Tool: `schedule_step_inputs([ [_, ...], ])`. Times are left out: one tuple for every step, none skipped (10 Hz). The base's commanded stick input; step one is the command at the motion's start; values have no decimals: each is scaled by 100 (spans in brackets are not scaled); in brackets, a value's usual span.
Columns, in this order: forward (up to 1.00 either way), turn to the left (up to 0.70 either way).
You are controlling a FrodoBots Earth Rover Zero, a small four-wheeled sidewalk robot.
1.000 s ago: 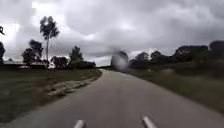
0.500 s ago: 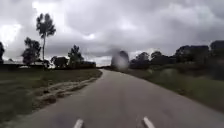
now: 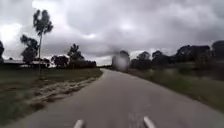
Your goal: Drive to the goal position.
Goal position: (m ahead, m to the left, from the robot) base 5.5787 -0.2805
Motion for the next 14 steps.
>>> schedule_step_inputs([
  [70, 0],
  [70, 0],
  [70, 0],
  [70, 0],
  [70, 0],
  [70, 0],
  [70, 0],
  [70, 0],
  [70, 0],
  [70, 0],
  [70, 0],
  [70, 0],
  [70, 0],
  [70, 0],
])
